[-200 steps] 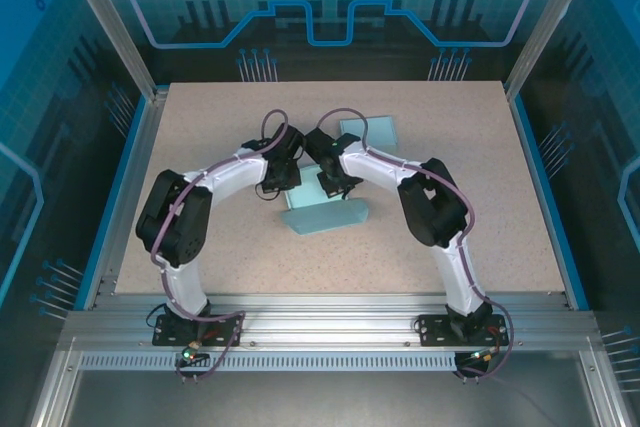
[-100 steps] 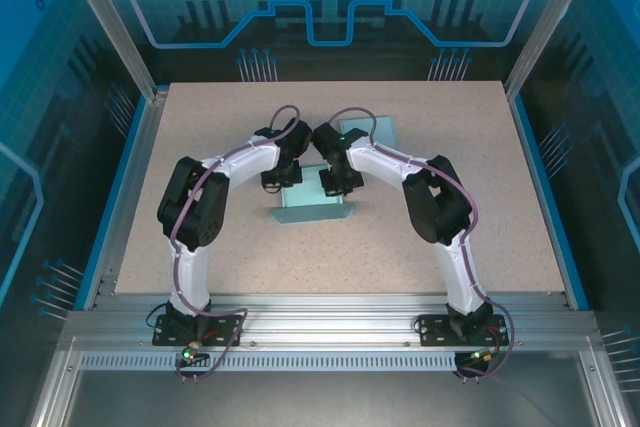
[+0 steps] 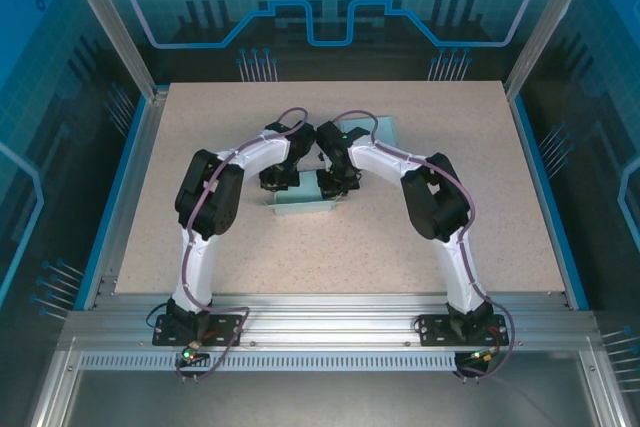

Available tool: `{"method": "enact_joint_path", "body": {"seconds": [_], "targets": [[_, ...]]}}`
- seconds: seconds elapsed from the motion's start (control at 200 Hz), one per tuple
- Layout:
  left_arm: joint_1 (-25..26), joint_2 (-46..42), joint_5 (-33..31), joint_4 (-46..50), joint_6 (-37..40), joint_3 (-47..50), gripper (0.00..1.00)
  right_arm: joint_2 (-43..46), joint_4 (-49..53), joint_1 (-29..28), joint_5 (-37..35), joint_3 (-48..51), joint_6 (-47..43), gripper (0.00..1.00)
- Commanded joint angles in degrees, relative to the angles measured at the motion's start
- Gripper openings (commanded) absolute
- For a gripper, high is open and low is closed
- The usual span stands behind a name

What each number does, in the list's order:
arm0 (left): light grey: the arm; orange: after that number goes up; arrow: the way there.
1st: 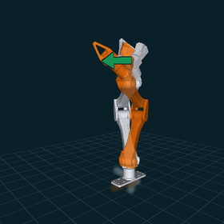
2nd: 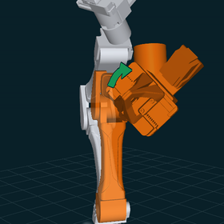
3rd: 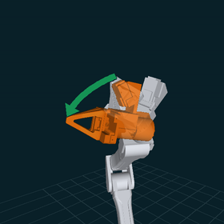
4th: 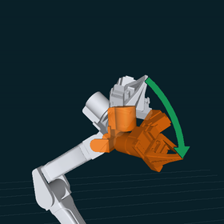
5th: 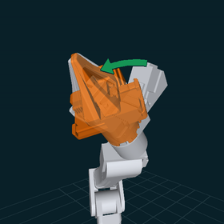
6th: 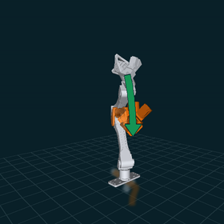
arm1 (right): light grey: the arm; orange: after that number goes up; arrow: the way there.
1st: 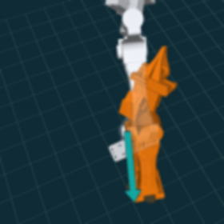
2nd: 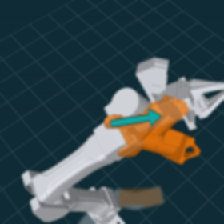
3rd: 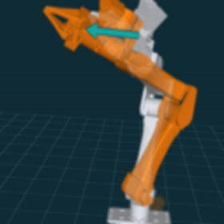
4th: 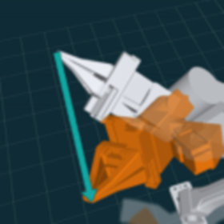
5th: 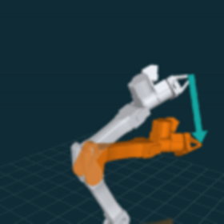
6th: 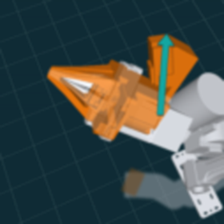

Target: Fold the paper box

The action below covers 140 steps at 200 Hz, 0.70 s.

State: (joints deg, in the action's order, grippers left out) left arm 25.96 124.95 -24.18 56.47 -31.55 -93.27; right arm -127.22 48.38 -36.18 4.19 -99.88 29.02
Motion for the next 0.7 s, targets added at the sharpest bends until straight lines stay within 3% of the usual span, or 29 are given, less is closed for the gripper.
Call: {"method": "enact_joint_path", "body": {"seconds": [0.0, 0.085, 0.39, 0.695], "targets": [[10.43, 7.52, -22.78, 6.03, -1.70, 4.46, 0.14, -2.85, 2.77, -5.14, -2.87, -2.53, -3.02, 0.13], [10.52, 5.71, -22.04, 5.03, -0.22, 4.33, 0.20, -2.71, 2.77, -5.20, -3.32, -2.39, -2.76, 0.13], [10.49, -6.83, -12.77, -0.65, 5.53, 3.14, 0.58, -2.68, 5.41, -5.47, -8.44, -3.46, -3.41, 0.13], [8.48, -18.82, -5.56, -6.16, 5.86, 8.80, 0.77, -3.09, 9.30, -6.65, -13.18, -4.78, -6.65, 0.13]]}}
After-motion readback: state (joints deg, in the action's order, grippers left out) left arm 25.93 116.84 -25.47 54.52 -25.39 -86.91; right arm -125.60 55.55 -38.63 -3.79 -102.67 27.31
